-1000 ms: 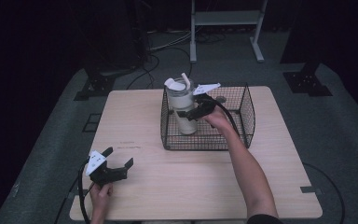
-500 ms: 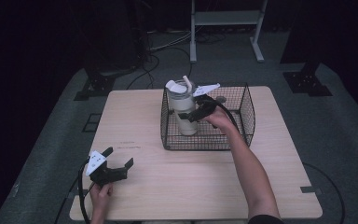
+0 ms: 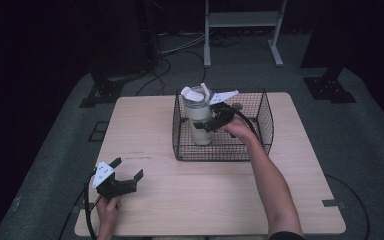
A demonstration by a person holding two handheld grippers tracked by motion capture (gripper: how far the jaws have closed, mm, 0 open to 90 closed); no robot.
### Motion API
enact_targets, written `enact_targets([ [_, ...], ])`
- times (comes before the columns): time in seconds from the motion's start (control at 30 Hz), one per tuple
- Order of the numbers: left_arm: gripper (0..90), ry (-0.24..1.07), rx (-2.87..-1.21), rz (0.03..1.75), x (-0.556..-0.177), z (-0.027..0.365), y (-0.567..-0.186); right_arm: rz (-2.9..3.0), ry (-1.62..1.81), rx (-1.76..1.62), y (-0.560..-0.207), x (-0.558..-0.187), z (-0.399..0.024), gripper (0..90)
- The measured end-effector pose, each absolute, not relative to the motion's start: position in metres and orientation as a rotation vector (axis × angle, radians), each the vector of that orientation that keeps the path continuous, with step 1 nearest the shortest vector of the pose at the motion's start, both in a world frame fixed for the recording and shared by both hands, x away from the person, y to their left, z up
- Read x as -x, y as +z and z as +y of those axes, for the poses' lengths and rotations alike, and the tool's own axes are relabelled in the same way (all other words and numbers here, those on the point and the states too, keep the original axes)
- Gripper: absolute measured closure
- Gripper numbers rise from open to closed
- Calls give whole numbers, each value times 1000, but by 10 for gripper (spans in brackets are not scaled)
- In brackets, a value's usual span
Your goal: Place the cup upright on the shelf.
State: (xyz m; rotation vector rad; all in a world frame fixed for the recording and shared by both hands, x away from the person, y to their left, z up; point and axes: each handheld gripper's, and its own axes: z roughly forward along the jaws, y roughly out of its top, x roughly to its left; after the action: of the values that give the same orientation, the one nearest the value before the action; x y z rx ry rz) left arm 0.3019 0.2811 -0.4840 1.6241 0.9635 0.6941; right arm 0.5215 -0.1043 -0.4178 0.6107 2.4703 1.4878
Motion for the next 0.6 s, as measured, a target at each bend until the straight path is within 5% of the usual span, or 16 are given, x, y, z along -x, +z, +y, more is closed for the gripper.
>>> enact_targets([
  [0.6,0,696,-1624,964,-302,280,-484,2464,1481,-619,-419,-516,-118,75],
])
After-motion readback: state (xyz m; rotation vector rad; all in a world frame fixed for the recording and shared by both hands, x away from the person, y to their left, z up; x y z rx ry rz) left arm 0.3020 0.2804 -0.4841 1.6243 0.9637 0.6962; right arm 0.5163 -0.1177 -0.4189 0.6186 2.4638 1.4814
